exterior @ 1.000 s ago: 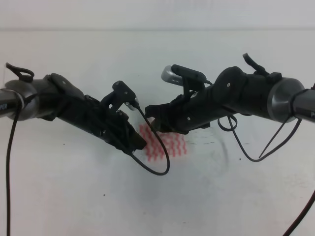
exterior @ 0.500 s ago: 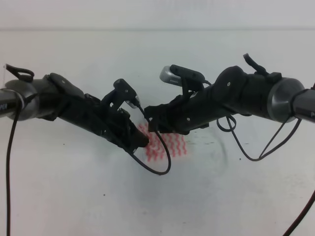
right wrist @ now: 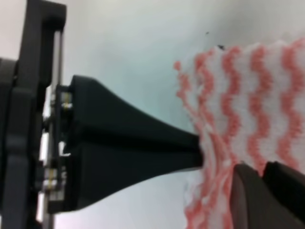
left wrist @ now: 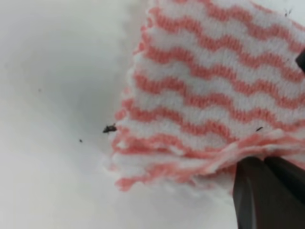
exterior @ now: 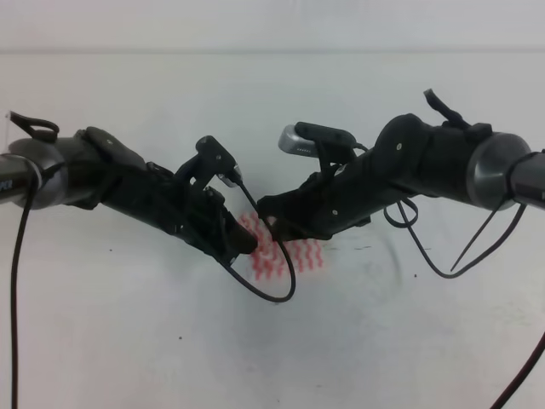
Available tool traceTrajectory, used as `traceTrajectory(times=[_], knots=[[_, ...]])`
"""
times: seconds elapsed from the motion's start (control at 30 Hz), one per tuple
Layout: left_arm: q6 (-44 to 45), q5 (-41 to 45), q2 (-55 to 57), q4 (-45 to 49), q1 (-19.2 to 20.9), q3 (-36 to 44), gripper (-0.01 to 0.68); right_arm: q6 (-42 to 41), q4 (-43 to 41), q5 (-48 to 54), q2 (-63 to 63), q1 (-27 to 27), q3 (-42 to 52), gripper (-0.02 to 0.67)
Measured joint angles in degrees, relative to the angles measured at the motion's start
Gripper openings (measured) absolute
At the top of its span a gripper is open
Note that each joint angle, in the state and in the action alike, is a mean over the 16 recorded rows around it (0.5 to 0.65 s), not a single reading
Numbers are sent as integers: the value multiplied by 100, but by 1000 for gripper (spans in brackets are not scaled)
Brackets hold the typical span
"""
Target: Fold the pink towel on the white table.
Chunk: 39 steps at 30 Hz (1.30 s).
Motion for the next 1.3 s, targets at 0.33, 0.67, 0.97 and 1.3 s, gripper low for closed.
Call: traceTrajectory(times=[0.33, 0.67, 0.97, 1.3], knots=[[8, -32, 5, -3, 0, 1, -5, 3, -3, 124, 134, 54, 0, 13], [16, -65, -5, -26, 0, -1, -4, 1, 39, 197, 177, 166, 0, -2], [20, -133, -120, -35, 5, -7, -4, -7, 58, 255, 166, 224, 0, -3], [-42, -517, -465, -46, 11, -13, -4, -17, 65, 398, 154, 226, -1, -9]])
